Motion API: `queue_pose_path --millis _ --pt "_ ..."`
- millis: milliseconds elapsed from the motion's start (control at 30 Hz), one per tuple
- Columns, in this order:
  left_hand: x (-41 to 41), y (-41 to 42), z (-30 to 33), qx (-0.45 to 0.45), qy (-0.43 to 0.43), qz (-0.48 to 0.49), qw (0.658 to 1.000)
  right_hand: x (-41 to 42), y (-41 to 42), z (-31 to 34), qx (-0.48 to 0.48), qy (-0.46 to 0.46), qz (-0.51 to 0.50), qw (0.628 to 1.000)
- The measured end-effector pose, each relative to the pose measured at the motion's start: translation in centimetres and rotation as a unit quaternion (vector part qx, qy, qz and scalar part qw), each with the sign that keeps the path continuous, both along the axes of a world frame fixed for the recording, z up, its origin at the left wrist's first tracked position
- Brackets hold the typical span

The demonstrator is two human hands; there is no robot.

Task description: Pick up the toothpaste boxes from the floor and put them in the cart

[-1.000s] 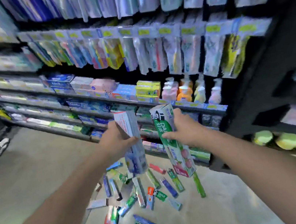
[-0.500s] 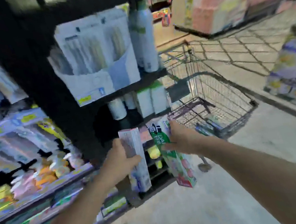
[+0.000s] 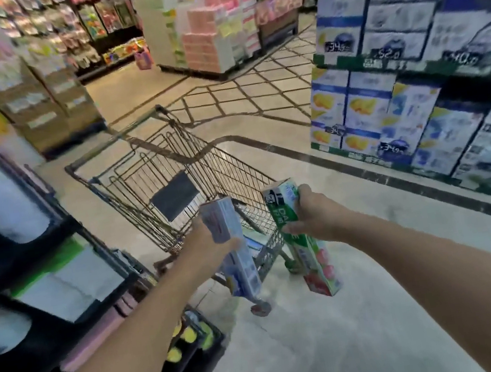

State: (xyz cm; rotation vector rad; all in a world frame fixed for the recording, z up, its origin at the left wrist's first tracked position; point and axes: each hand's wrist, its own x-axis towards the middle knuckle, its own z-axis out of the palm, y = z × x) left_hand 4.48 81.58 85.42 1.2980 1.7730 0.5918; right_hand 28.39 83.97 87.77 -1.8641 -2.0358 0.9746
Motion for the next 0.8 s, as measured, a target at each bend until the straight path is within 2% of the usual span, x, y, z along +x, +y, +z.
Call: queue_pose_path --millis 133,267,533,800 --pt "0.8 6.1 -1.1 -0.001 0.048 -0.032 0.998 0.3 5.6 -1.5 -0.012 0.010 -0.012 1.000" --pt "-0.3 13.0 -2.5 -0.016 0.004 -0.027 0.999 -1.1 11.8 -2.3 -0.004 -0.007 -0.011 1.000" --pt "-2.1 25.3 -4.6 -0.053 -0.032 0.002 0.998 -4.7 25.0 -3.9 -0.025 -0.016 -0.015 0.999" --pt "-0.5 33.4 -14.0 -0.081 -0.070 0.086 0.991 -7.6 36.6 -13.1 -0.061 -0.049 0.036 0.996"
